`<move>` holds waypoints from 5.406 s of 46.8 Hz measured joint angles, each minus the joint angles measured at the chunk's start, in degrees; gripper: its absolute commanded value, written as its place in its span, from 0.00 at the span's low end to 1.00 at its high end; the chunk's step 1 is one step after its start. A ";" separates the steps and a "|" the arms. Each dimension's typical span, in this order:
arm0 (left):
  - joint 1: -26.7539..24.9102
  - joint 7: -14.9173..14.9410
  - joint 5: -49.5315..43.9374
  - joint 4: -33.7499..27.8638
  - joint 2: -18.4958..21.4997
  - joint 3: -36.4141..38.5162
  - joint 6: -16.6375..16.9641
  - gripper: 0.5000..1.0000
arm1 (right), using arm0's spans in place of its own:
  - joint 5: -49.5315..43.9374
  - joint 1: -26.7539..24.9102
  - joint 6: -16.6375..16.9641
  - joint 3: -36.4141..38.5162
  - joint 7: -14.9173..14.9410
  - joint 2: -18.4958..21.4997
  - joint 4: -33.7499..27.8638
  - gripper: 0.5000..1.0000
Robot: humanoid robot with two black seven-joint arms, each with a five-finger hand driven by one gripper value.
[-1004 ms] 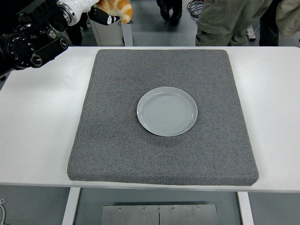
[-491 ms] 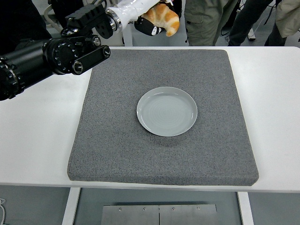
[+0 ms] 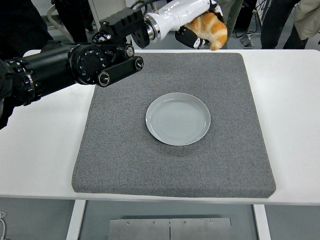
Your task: Place the bread on the plate
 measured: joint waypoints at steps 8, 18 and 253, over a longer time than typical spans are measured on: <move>1.94 0.01 2.95 -7.71 3.62 0.18 2.99 0.00 | 0.00 -0.02 0.02 0.00 0.00 0.00 0.00 1.00; 8.06 -0.85 11.00 -8.94 6.54 0.08 6.17 0.00 | 0.00 0.01 0.01 0.00 0.00 0.00 0.00 1.00; 24.64 -1.72 -6.53 -13.16 12.25 -14.17 -0.05 0.89 | 0.00 0.00 0.02 0.00 -0.01 0.00 0.09 1.00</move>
